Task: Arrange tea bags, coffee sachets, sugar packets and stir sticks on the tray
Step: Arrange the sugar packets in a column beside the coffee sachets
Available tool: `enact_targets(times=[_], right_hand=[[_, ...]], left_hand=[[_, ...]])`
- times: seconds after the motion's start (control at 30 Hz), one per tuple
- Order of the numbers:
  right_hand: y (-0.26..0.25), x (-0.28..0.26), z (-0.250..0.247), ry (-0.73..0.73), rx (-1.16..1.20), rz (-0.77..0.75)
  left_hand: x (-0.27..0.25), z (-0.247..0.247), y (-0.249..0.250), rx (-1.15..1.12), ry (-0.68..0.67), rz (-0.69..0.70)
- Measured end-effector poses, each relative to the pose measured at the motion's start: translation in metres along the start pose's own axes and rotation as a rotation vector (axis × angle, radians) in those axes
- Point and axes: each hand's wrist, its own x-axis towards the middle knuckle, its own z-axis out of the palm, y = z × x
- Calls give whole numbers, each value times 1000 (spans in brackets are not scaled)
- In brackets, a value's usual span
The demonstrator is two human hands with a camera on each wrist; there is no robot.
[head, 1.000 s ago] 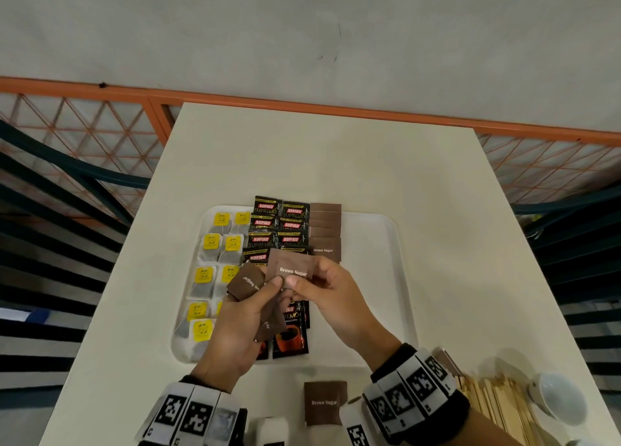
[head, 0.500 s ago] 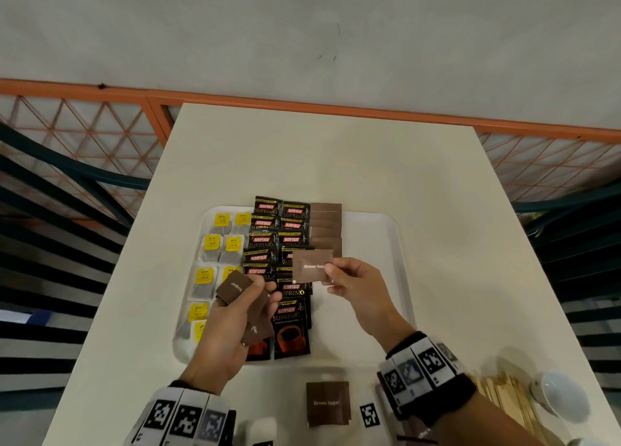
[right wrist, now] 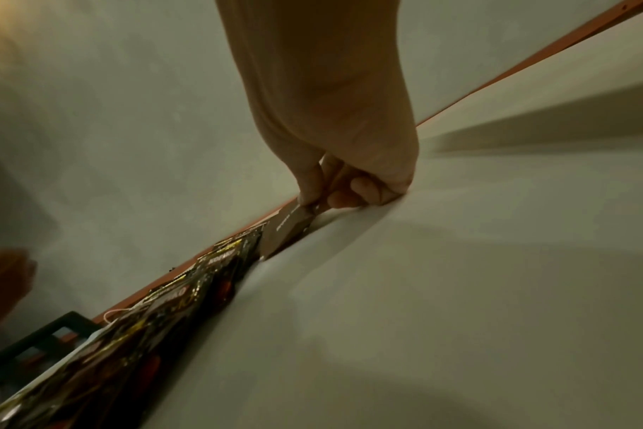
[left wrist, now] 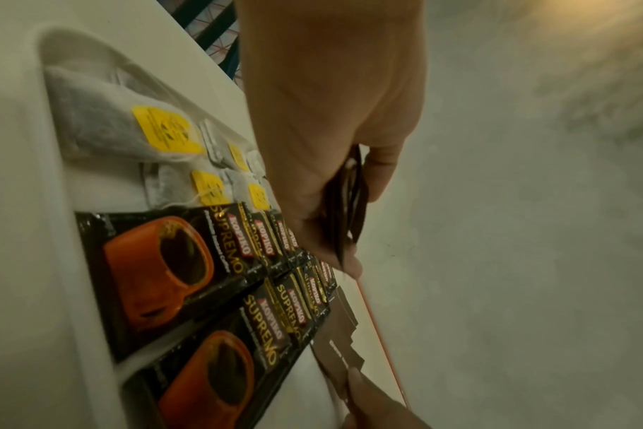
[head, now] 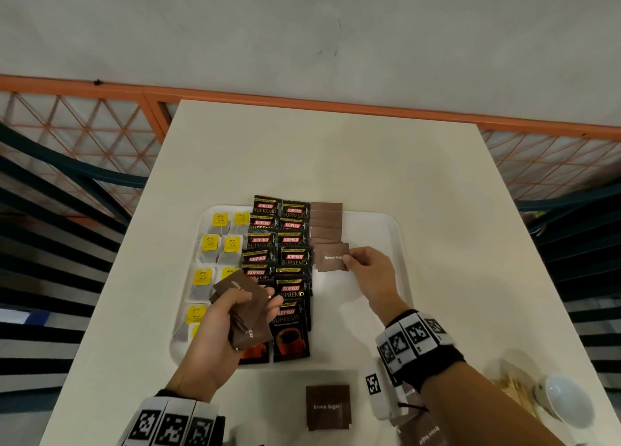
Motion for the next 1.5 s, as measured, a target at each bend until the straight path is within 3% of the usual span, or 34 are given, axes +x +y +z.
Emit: enact_targets(times=[0.63,0.77,1.0,1.07,1.17,1.27,1.37,1.5], right_hand=[[-5,-11,5,4,-112,-61],[-15,-21,5,1,-146,-160],[-46,-71,9,-577,55,-250],[-47,-75,9,-604,146,-239],[-45,-74,9,-497,203,-244],[-39,-74,6,-318,149,-503],[-29,-78,4,-248,-112,-850],[-21,-84,3,-225,-139,-958]], left_hand=[[3,5,-9,177,-30,38],[2,9,-10,240,-17,41],[0,17,-11,267,-39,87],[0,17,-12,286,-30,104],[-2,17,-13,283,-28,103],[-4,18,-10,234,-33,75],[-5,21,-7,232,-47,92],[-5,23,-5,252,-25,134]])
